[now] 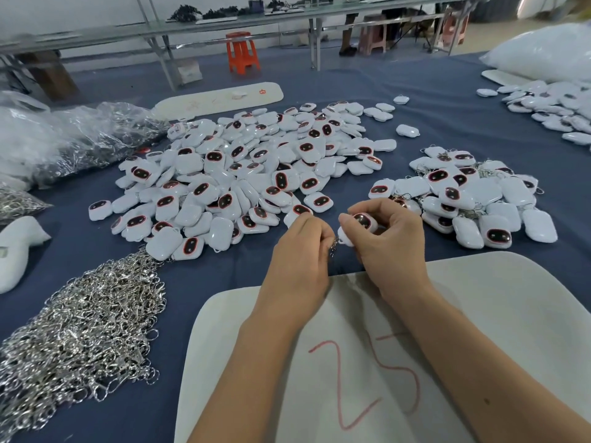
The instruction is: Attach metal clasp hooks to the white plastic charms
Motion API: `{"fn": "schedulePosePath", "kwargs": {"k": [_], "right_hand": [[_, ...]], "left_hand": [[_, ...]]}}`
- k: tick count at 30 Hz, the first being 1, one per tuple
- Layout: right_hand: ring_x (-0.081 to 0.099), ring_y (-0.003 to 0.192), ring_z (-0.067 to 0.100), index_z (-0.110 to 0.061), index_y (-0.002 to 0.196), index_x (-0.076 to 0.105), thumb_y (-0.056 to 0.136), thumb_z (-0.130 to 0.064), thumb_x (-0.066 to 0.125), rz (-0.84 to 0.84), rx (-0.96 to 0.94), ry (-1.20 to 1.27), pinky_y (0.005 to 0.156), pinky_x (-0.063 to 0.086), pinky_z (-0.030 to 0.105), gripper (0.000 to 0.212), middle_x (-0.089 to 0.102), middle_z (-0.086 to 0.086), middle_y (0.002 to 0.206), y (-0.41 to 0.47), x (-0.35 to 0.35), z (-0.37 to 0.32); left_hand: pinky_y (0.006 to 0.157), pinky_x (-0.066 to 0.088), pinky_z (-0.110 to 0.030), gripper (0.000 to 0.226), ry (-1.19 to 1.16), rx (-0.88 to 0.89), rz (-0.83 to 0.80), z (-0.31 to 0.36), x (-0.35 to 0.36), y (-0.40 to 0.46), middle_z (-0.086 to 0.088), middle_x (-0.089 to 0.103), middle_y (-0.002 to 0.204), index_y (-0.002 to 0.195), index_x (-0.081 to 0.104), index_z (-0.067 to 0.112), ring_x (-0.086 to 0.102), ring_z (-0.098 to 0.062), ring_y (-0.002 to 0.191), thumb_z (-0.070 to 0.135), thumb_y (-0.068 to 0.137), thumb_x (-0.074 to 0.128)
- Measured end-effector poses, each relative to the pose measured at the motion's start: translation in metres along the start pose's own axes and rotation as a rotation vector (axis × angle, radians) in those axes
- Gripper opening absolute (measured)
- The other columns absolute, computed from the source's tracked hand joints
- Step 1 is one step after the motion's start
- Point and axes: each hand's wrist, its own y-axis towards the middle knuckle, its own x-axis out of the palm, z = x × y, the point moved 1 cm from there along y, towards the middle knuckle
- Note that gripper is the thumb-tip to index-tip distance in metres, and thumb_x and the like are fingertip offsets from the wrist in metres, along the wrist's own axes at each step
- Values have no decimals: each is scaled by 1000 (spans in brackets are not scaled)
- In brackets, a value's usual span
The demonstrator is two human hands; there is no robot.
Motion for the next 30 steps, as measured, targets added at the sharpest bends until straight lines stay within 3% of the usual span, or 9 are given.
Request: {"fn": "schedulePosePath", "kwargs": {"k": [3,13,17,21,30], "right_hand": [[59,58,10,-23,88,74,85,-24,84,44,22,66,60,52,32,11,72,-5,73,0,0,0],[65,66,7,-22,88,75,83,-23,87,23,-1,-13,71,58,31,12,74,-8,77,-2,0,-1],[63,62,8,-22,89,75,84,-23,85,64,-7,-1,67,56,33,12,72,-8,73,-3,0,-2],[66,67,3,-22,89,75,84,-24,85,59,-26,-34,69,54,22,12,73,-11,76,-2,0,-3],[66,68,4,-21,88,76,84,-21,86,56,-39,-71,69,54,20,11,74,-9,77,-5,1,-7]], "left_hand": [[71,43,-37,24,7,8,-20,2,1,-1,6,52,86,83,52,17,48,-17,80,-3,96,50],[71,43,-43,21,16,11,7,1,3,-2,5,52,85,83,53,13,47,-18,78,-2,96,51],[71,44,-45,20,3,14,-20,1,3,-2,5,52,86,83,52,13,49,-19,79,-3,95,50],[71,44,-46,22,9,14,-31,1,4,-3,5,52,87,83,50,17,48,-18,79,-1,97,50],[72,44,-51,21,25,-32,-20,5,5,-4,2,53,88,83,51,13,50,-23,79,-4,95,49]]}}
